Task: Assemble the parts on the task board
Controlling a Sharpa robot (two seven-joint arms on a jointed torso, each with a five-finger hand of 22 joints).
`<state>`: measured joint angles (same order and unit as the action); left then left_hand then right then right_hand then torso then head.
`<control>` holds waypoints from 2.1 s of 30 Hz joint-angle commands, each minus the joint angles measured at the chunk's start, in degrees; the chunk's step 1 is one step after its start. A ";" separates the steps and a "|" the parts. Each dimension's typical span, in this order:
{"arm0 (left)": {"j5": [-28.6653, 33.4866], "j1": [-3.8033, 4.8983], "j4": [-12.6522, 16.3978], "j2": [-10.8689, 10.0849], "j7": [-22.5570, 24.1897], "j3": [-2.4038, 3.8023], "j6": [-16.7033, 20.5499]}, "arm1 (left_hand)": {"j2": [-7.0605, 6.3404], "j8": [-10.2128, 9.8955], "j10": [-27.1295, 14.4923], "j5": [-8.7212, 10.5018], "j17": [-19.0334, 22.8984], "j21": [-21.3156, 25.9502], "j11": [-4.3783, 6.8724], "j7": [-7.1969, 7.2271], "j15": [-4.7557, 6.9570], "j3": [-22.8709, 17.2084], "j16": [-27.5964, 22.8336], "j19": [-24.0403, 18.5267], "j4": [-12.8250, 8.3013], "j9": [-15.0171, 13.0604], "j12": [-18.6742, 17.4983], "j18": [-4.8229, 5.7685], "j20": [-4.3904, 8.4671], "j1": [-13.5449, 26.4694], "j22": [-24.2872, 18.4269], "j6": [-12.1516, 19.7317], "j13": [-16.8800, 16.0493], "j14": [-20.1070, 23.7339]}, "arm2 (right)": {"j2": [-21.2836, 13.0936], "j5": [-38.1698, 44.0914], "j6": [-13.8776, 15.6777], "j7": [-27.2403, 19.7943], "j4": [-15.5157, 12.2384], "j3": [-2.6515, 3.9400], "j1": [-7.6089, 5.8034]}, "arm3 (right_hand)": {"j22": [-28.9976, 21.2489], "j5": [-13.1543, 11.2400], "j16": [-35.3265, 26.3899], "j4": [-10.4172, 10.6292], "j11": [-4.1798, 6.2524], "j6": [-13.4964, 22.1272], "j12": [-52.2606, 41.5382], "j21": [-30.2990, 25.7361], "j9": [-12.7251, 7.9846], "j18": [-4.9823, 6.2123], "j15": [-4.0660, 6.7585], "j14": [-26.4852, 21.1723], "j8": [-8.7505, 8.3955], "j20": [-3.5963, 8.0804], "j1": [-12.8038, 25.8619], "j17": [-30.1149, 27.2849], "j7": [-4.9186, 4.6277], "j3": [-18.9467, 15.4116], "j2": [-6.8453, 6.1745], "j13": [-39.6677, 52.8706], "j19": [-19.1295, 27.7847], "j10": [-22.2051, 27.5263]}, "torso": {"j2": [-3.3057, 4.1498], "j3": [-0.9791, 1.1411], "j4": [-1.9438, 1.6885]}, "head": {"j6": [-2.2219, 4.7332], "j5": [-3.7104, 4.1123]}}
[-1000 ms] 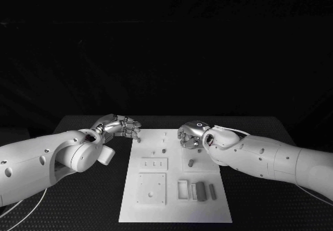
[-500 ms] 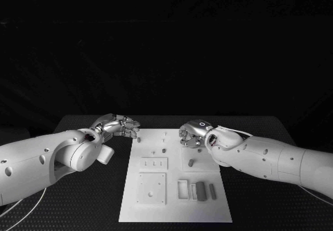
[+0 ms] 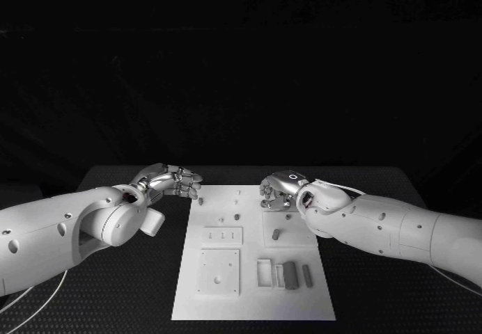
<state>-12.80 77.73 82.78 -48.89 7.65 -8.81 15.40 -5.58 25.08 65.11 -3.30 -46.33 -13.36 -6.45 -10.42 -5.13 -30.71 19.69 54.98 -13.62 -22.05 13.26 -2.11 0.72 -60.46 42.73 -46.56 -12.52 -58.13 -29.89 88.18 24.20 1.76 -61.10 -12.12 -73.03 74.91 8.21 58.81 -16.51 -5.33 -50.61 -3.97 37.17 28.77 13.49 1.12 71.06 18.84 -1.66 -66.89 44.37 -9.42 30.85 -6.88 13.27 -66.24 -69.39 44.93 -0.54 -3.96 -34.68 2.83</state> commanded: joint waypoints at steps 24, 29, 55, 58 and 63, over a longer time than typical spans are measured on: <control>0.10 0.07 0.32 0.29 0.26 0.04 -1.44 | -0.21 -0.39 -0.42 0.32 -0.22 0.27 -0.07 -0.13 -0.01 -0.03 -0.41 -0.32 0.50 -0.10 -0.34 -0.24 -0.11 0.17 0.14 0.34 -0.18 0.33 | 2.68 2.35 -8.82 1.26 3.32 -0.11 0.06 | 1.35 0.26 2.23 1.62 -0.38 0.73 -0.31 1.12 0.23 1.51 -0.41 -1.96 -0.98 0.13 3.17 -0.43 0.22 0.95 -1.04 0.74 1.00 1.21 | 0.09 -0.01 -0.02 | -1.00 -0.15; 0.10 0.08 0.45 0.24 0.23 0.04 -1.45 | -0.20 -0.39 -0.44 0.32 -0.25 0.29 -0.08 -0.13 -0.01 -0.02 -0.44 -0.33 0.51 -0.10 -0.35 -0.24 -0.11 0.17 0.15 0.34 -0.20 0.33 | 3.25 2.43 -8.56 1.21 3.70 -0.14 0.24 | 1.36 0.26 2.85 1.12 0.15 -0.28 -0.90 1.62 0.62 1.51 0.09 -1.89 -0.51 0.28 2.60 -0.64 0.10 1.35 0.28 1.93 0.86 -0.14 | 0.10 0.03 -0.04 | -1.18 -0.14; 0.09 0.11 0.15 0.62 0.06 0.04 -1.50 | -0.08 -0.41 -0.47 0.32 -0.38 0.34 -0.08 -0.12 -0.02 -0.07 -0.55 -0.33 0.53 -0.12 -0.37 -0.25 -0.12 0.11 0.20 0.34 -0.33 0.31 | 4.35 4.81 -5.21 2.63 4.46 -0.26 0.83 | 1.49 0.34 7.26 2.11 2.18 -5.65 -2.13 5.85 1.79 1.51 2.05 -0.57 1.15 1.49 2.65 -0.45 2.20 6.47 5.52 6.41 -0.74 -4.85 | 0.02 0.00 -0.02 | -1.13 -0.30; 0.09 0.11 0.11 0.62 0.20 0.04 -1.88 | -0.03 -0.41 -0.47 0.31 -0.41 0.35 -0.07 -0.12 -0.01 -0.10 -0.58 -0.33 0.51 -0.13 -0.38 -0.27 -0.11 0.05 0.22 0.34 -0.36 0.31 | 4.33 4.81 -3.34 3.28 4.48 -0.25 0.83 | 1.46 0.32 7.68 1.84 2.42 -6.15 -2.21 6.47 2.00 1.51 2.30 -0.49 1.30 1.72 2.92 -0.49 2.41 6.93 5.39 6.91 -0.86 -5.42 | 0.05 -0.01 -0.04 | -1.03 -0.35; 0.09 0.11 0.07 0.58 0.28 0.04 -1.96 | -0.01 -0.42 -0.54 0.28 -0.50 0.41 -0.08 -0.10 -0.01 -0.19 -0.69 -0.38 0.32 -0.15 -0.41 -0.28 -0.11 -0.22 0.25 0.33 -0.44 0.32 | 4.46 5.39 -1.18 4.71 4.38 -0.21 0.78 | 1.46 0.30 8.47 1.38 2.74 -6.84 -2.26 7.37 2.27 1.51 2.61 -0.30 1.50 1.91 3.23 -0.39 2.69 7.38 5.15 7.60 -0.97 -6.13 | 0.04 -0.02 0.06 | -0.90 -0.47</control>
<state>-12.79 77.75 82.80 -48.41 7.39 -8.81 14.53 -5.58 24.89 64.90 -3.30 -46.77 -13.13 -6.66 -10.42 -5.13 -30.87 19.24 54.98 -13.46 -22.15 13.02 -2.08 0.72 -60.46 42.92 -46.56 -12.90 -58.13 -25.49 92.24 20.56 4.90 -56.57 -12.33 -72.25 74.93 8.20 66.96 -15.11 -2.55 -55.36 -6.41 44.40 29.90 13.25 3.39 70.68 19.69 -0.03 -64.04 43.91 -8.04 37.97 -1.73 20.95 -67.33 -75.28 44.97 -0.56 -3.96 -35.67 2.37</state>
